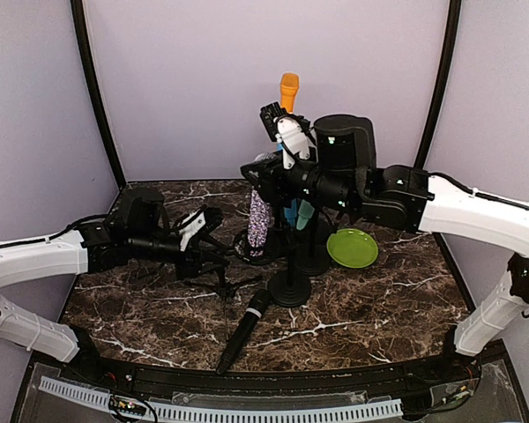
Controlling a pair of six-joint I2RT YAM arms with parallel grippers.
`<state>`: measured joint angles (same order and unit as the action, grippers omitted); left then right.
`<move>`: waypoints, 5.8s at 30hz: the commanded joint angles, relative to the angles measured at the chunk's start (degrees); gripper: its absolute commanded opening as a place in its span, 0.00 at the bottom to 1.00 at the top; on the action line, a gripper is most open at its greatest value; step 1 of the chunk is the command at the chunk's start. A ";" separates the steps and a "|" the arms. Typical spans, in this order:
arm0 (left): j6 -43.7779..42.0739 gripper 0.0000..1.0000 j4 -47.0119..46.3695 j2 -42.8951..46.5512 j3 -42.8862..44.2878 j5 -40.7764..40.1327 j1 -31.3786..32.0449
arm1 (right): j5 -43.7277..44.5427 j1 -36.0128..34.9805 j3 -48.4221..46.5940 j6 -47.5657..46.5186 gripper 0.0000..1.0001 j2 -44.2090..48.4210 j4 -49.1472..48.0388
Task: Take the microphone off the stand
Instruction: Remove the microphone from the microphone stand, then place the microphone stand at the center of the board, then place the microphone at the center of the board, then pick up the microphone stand with the microphone from the center of the board.
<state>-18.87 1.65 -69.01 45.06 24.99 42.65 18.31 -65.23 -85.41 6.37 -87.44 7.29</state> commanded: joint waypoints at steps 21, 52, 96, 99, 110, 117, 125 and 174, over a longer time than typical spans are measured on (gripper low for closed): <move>6.54 0.64 -5.83 5.58 -0.14 -4.95 0.19 | -0.85 -0.40 9.63 6.48 0.22 22.06 -3.33; 19.30 0.99 -4.36 1.45 6.96 -13.91 -14.21 | -8.14 5.10 56.07 52.39 0.22 33.04 -17.10; 15.89 0.96 -3.32 3.52 5.33 -15.31 -14.18 | -13.82 3.00 52.80 69.88 0.81 0.19 -30.11; 15.89 0.96 -3.32 3.55 5.30 -15.41 -14.18 | -11.86 2.83 52.71 69.21 0.84 1.96 -27.59; 15.97 0.95 -3.11 4.26 5.46 -16.61 -14.20 | -3.78 4.23 50.75 62.95 0.90 8.89 -16.34; 15.95 0.95 -4.36 6.37 4.42 -19.58 -14.22 | 0.21 11.24 48.58 48.33 0.97 21.70 -7.51; 13.37 0.93 -4.42 7.02 4.49 -20.38 -14.23 | -14.89 23.66 40.47 22.66 0.99 23.96 -9.64; 8.17 0.86 -5.58 -0.98 9.90 -10.43 -4.95 | -30.15 30.09 38.15 7.77 0.38 -0.05 -41.83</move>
<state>-9.74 -3.31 -70.30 55.79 15.05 37.63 -13.67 -34.15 -46.15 13.15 -87.18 -27.27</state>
